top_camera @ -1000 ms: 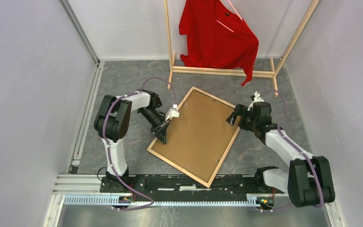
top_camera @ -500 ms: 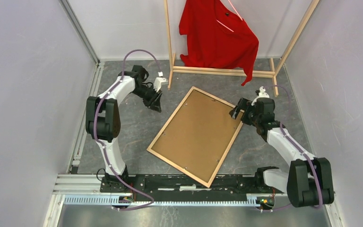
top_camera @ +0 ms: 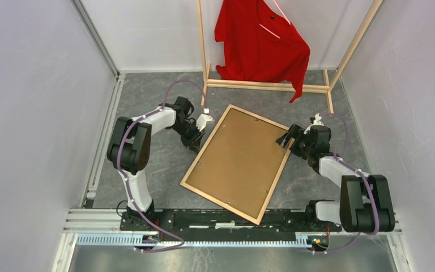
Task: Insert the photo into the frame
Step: Adjust the photo frame at the center of the board, then install the photo frame at the center of the board.
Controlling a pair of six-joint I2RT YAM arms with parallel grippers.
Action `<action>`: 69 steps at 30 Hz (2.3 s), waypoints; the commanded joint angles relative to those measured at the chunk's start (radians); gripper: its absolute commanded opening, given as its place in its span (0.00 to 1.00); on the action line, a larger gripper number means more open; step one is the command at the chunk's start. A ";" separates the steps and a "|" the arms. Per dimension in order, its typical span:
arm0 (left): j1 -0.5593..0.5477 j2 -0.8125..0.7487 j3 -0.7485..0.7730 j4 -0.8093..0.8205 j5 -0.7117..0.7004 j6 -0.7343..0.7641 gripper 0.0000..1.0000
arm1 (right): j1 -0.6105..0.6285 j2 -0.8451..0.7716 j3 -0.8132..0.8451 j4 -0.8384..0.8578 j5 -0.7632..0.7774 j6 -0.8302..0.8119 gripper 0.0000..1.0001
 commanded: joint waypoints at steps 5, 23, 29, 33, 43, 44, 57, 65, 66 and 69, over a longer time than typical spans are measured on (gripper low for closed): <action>-0.119 -0.027 -0.049 -0.227 0.104 0.179 0.28 | 0.145 0.130 0.096 0.085 -0.059 0.040 0.96; 0.094 -0.083 0.059 -0.206 0.122 0.030 0.36 | 0.173 0.004 0.255 -0.087 0.109 -0.058 0.95; 0.124 0.005 0.050 -0.006 0.274 -0.224 0.44 | 0.253 0.069 0.234 0.064 0.006 0.029 0.89; 0.123 0.043 0.032 0.092 0.306 -0.327 0.45 | 0.354 0.134 0.279 0.115 -0.003 0.050 0.85; 0.121 0.101 0.039 0.130 0.226 -0.373 0.28 | 0.568 0.421 0.450 0.269 -0.090 0.136 0.79; 0.121 0.106 0.036 0.130 0.224 -0.373 0.25 | 0.590 0.447 0.471 0.278 -0.097 0.142 0.78; 0.120 0.105 -0.003 0.156 0.212 -0.377 0.18 | 0.710 0.690 0.650 0.300 -0.101 0.176 0.75; 0.120 0.101 -0.013 0.157 0.210 -0.365 0.17 | 0.730 0.726 0.657 0.302 -0.106 0.191 0.75; 0.120 0.098 -0.015 0.157 0.211 -0.362 0.17 | 0.730 0.729 0.658 0.302 -0.107 0.194 0.74; 0.120 0.091 -0.019 0.158 0.207 -0.358 0.17 | 0.733 0.742 0.663 0.310 -0.110 0.202 0.74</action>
